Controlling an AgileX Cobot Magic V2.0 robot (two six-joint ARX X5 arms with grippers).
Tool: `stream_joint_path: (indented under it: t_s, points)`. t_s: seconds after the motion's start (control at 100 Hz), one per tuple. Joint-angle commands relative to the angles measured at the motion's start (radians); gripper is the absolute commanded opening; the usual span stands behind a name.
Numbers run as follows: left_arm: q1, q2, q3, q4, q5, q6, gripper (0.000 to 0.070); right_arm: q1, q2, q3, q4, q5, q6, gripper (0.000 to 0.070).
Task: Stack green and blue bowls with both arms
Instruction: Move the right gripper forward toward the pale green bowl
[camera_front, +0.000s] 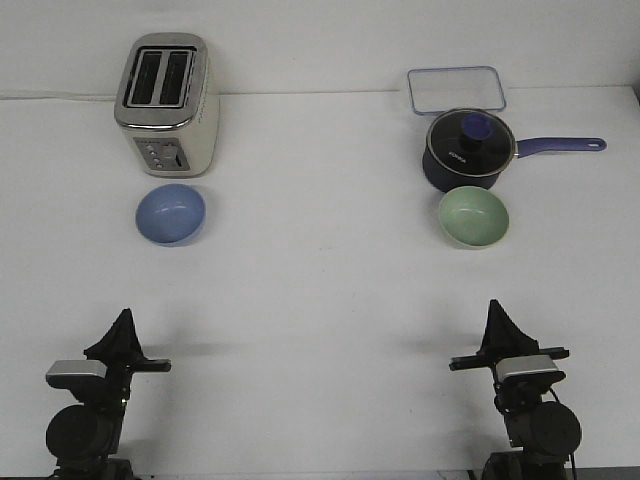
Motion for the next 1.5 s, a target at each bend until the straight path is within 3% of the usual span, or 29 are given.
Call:
stream_joint_path:
  t_s: [0.0,0.15,0.44,0.64,1.02,1.49]
  points:
    - [-0.001,-0.002,-0.019,0.010,0.002,-0.002,0.0013,0.000,-0.002,-0.001,0.011,0.000,0.011,0.0003]
    - [-0.001,-0.002,-0.019,0.010,0.002,-0.002,0.0013,0.000,-0.002,0.015,-0.013,-0.001,0.015,0.0003]
    - [-0.001,-0.002,-0.019,0.010,0.002,-0.002,0.0013,0.000,0.010,0.184,-0.198,0.001,0.016,0.0003]
    - [-0.001,-0.002,-0.019,0.010,0.002,-0.002,0.0013,0.000,0.140,0.396,-0.420,0.003,0.026,0.0003]
    - [-0.001,-0.002,-0.019,0.010,0.002,-0.002,0.0013,0.000,0.590,0.837,-0.874,0.000,0.012,0.0003]
    - [-0.001,-0.002,-0.019,0.010,0.002,-0.002,0.0013,0.000,0.851,0.890,-0.904,0.002,0.018,0.0003]
